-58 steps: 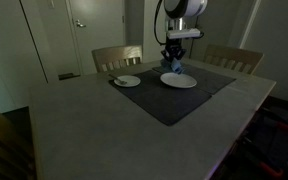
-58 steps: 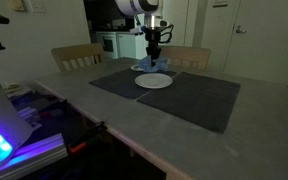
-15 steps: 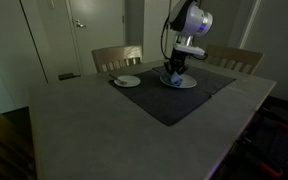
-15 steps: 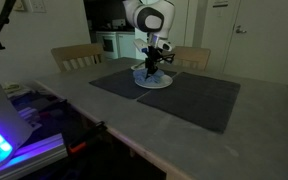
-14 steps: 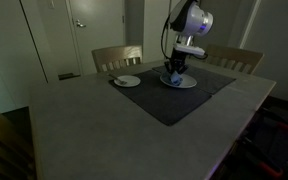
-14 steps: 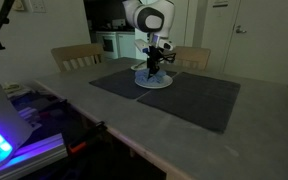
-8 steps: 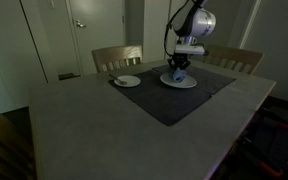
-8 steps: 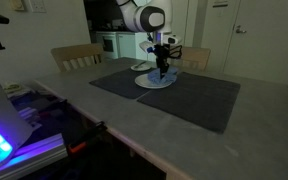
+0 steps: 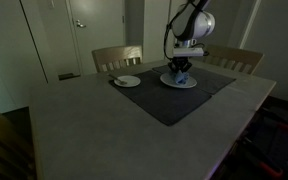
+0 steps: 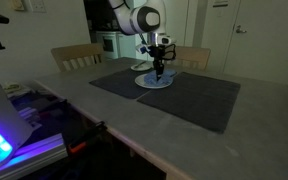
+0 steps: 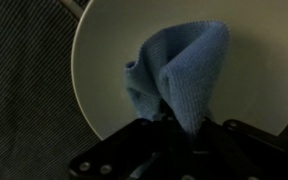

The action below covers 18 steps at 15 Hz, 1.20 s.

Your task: Use the towel to wipe the plate

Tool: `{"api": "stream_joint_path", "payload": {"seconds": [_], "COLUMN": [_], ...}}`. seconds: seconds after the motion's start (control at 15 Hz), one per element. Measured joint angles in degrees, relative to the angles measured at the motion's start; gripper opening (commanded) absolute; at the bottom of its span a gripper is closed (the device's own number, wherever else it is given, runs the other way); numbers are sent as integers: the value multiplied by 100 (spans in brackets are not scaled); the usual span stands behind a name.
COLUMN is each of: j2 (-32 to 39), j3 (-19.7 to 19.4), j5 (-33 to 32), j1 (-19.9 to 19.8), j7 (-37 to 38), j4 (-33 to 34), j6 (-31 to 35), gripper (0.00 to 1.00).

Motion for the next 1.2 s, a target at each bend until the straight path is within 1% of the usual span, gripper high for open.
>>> {"api": "stream_joint_path", "payload": {"seconds": [0.13,0.27,0.47,0.6,0.8,1.0,1.2], "j2": [-73,-159,-247,-307,-319,-318,-314], "j3": [155,413,813,936,910,748,517], "j5": [89,307,792,935,876,700,408], "j1": [-31,-125,-340,-449,-483,-488,-488], "j7": [-17,-140,-551,-719,-762,-640,-317], "j4": [-1,-6,-2,3,20,36,40], "j6": [-322,-650,-1131,-1483,-1867,-2217,-2235], "gripper": [3,3,3,3,3,3,3]}}
